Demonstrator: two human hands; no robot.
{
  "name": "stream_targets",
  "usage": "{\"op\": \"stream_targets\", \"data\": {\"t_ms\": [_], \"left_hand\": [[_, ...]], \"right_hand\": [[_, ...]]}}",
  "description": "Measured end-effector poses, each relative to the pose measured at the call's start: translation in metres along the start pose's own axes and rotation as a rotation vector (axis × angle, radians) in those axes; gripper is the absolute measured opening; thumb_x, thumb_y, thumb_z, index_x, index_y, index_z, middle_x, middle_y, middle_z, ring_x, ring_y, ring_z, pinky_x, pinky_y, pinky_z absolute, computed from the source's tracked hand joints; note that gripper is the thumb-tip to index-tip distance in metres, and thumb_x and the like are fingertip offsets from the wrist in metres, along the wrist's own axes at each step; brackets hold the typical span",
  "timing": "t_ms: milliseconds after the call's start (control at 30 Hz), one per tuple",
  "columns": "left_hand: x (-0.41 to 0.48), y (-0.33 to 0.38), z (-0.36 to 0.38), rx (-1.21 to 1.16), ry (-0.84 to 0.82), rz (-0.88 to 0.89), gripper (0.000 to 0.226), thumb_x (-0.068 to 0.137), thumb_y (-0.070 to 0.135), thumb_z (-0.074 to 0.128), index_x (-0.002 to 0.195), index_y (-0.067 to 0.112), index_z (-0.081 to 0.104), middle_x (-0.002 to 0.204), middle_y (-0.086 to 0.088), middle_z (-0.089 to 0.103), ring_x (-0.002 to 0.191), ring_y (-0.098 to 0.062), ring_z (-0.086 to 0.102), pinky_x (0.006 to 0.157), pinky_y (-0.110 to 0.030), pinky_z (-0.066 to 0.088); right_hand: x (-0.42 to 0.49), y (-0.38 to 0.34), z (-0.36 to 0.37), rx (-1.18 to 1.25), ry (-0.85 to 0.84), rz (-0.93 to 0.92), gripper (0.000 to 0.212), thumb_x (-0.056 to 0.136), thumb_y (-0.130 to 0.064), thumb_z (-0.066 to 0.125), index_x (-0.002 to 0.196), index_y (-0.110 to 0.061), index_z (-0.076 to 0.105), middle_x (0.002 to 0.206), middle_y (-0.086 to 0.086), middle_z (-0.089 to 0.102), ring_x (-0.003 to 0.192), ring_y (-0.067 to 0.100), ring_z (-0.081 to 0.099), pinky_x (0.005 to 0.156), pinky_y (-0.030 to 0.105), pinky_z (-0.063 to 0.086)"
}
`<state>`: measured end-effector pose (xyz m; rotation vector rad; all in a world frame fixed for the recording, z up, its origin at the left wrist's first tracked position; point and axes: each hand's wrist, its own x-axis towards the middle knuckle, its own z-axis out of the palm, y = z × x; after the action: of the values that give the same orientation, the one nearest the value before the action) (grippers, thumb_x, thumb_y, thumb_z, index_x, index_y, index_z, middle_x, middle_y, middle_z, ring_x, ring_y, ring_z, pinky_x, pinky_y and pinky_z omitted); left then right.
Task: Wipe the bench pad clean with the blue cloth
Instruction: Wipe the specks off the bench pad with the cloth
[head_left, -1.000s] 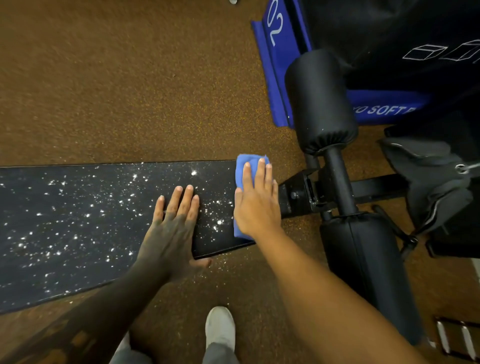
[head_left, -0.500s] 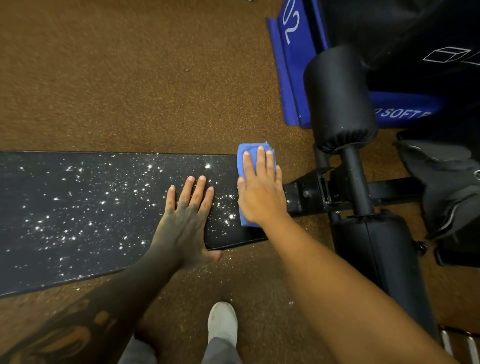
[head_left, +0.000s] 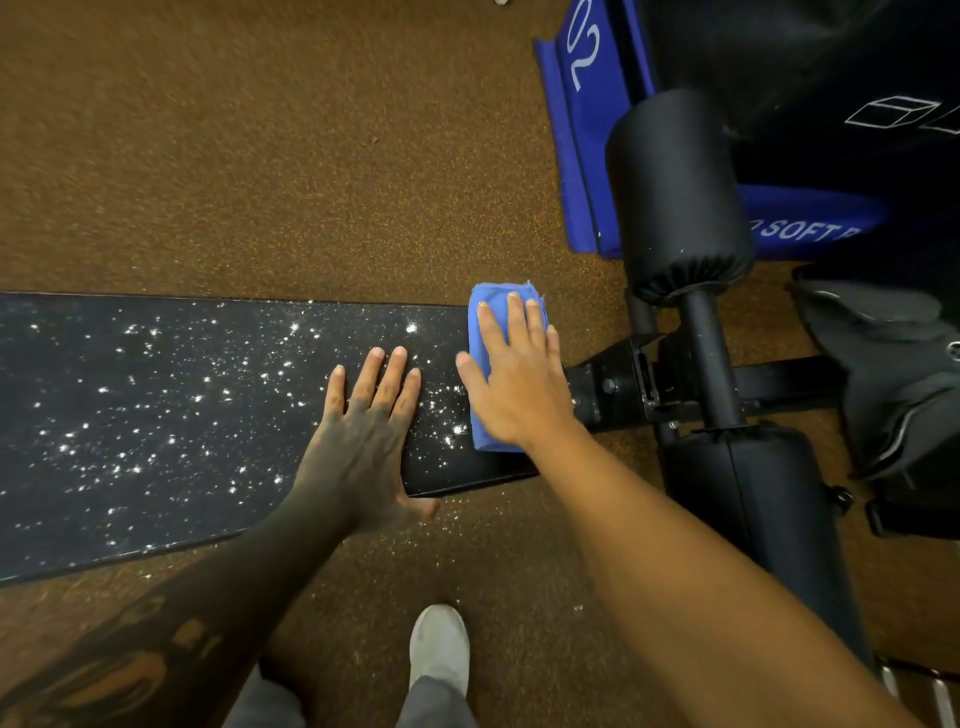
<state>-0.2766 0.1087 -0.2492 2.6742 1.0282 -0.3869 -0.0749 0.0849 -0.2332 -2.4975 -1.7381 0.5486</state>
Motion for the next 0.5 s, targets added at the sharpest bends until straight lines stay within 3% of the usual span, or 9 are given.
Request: {"op": "stream_targets", "data": {"t_ms": [100,200,500], "left_hand": [[0.000,0.000,0.000,0.007,0.000,0.002,0.143,0.056,0.098,0.036,0.152,0.010,-0.021,0.162,-0.015,-0.028,0.150,-0.033,-0.025,0.123,-0.060,-0.002],[-0.001,0.000,-0.001,0.013,0.000,0.004,0.144,0.055,0.099,0.038,0.154,0.009,-0.016,0.164,-0.015,-0.024,0.151,-0.033,-0.022,0.123,-0.060,0.000],[-0.001,0.001,-0.002,0.028,0.006,0.007,0.147,0.052,0.099,0.042,0.155,0.006,-0.009,0.165,-0.016,-0.017,0.153,-0.034,-0.016,0.124,-0.060,0.001]], "right_hand": [[0.010,0.000,0.004,-0.005,-0.046,0.056,0.072,0.096,-0.057,0.037,0.157,-0.031,0.009,0.166,0.008,-0.006,0.151,0.028,-0.012,0.117,0.059,0.004],[0.005,-0.001,0.013,-0.078,0.024,0.066,0.064,0.100,-0.045,0.036,0.157,-0.030,0.011,0.166,0.008,0.000,0.152,0.029,-0.008,0.117,0.062,0.012],[-0.050,0.013,0.024,-0.072,0.038,-0.132,0.061,0.101,-0.032,0.037,0.157,-0.025,0.014,0.167,0.005,0.000,0.153,0.024,-0.008,0.123,0.050,0.008]]}}
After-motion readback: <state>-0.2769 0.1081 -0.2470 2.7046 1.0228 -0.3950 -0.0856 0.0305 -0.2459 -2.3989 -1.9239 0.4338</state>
